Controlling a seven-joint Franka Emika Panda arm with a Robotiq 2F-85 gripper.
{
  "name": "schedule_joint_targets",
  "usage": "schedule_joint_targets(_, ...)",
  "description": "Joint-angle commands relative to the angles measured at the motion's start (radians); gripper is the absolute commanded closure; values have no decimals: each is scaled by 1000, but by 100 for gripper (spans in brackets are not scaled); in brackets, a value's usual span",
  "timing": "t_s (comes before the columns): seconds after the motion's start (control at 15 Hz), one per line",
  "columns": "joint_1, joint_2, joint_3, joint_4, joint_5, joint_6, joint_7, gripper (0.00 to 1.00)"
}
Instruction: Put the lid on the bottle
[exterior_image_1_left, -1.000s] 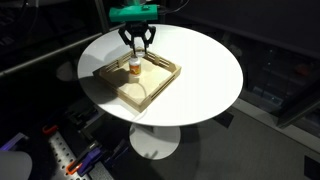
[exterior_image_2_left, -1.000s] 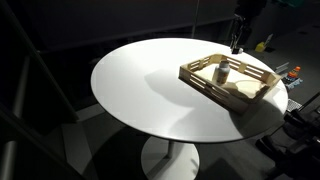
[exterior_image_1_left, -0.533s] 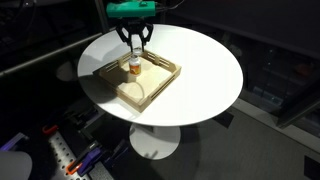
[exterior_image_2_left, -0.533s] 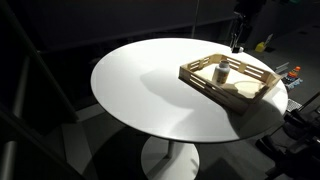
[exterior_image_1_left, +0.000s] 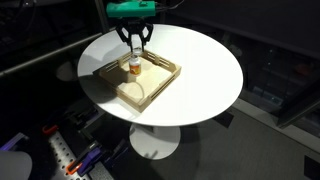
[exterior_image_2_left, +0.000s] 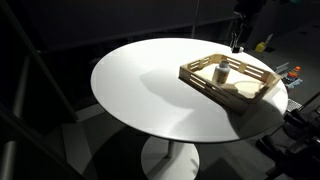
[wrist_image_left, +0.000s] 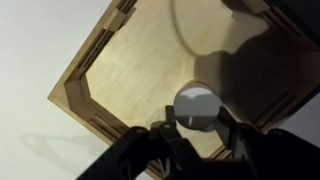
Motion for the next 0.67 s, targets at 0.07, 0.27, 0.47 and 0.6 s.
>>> schedule_joint_targets(0.07, 3, 5, 0, 7, 8, -2, -4, 81)
schedule_joint_targets(0.27, 4, 13, 2, 11, 10, -3, -5, 81)
schedule_joint_targets(0.47, 7, 27, 5, 16, 13, 8, -9, 81)
schedule_joint_targets(0.6, 7, 38, 8, 20, 11, 17, -10, 81)
